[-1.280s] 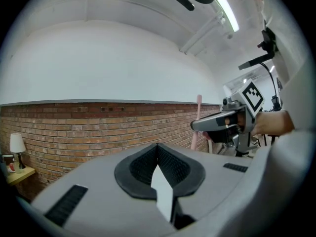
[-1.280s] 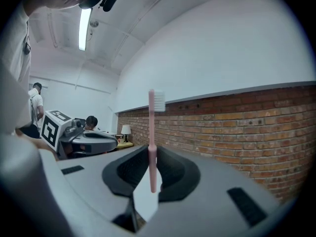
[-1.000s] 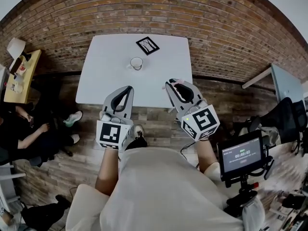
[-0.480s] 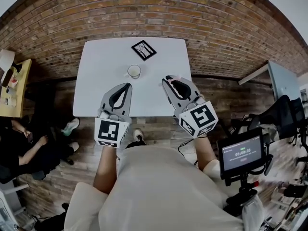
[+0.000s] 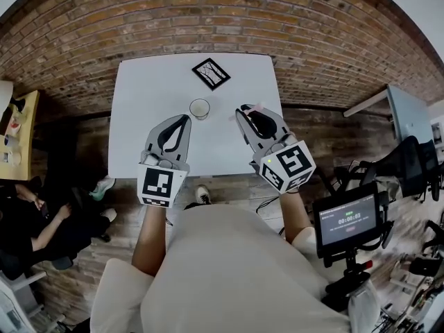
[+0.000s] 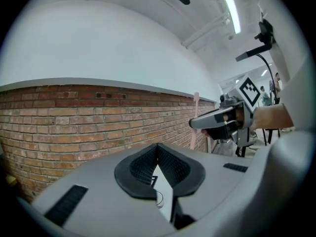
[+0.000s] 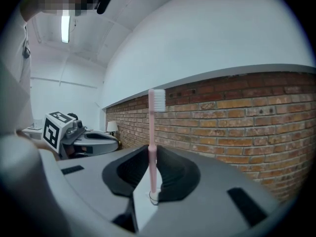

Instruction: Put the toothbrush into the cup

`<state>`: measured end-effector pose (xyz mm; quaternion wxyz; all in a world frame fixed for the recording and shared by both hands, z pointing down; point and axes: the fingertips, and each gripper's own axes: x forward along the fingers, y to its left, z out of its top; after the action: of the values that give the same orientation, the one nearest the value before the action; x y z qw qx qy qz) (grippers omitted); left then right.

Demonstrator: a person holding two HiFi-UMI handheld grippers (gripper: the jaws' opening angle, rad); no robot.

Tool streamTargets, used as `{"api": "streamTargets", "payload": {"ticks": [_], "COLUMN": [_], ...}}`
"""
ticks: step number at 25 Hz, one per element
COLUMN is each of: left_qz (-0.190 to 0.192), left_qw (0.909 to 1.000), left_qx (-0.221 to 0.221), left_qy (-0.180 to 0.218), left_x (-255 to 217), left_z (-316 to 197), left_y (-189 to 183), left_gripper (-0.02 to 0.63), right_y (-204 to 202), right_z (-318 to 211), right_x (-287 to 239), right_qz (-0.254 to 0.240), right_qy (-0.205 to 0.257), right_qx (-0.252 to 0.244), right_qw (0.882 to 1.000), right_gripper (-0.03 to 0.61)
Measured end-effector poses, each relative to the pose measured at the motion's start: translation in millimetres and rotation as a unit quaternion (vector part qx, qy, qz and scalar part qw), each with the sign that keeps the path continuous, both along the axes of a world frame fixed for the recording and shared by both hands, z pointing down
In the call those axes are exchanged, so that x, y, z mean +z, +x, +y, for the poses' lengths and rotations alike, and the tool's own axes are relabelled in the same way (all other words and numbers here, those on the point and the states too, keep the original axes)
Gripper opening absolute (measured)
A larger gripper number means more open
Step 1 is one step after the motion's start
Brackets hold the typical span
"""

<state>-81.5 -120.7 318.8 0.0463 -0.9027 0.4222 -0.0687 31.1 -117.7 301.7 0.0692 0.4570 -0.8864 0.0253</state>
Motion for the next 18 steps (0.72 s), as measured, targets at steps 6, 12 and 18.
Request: {"api": "streamTargets", "payload": {"ticks": [6,12,18], "left_qz": [-0.009,-0.009,-0.011], "left_qw": [0.9999,1.0000,0.9998], "left_qx": [0.005,0.003,-0.005], "left_qy": [0.003,0.000,-0.017], "left_x": [-1,0,12], "left_z": [-1,5,2], "left_y": [7,11,6], "left_gripper": [0.006,0.008,0.006], "right_y": [3,0,-9], "right_z": [-1,-1,-21], "right_x": [4,9,28], "right_qz": [-0.010,-0.013,-0.025], "right_qy": [-0.005,-0.005,-0.021], "right_qx": [0.001,-0.012,-0.021], "right_qw": [1.000,1.000,0.999], "right_gripper": [0.054,0.054,0.054]}}
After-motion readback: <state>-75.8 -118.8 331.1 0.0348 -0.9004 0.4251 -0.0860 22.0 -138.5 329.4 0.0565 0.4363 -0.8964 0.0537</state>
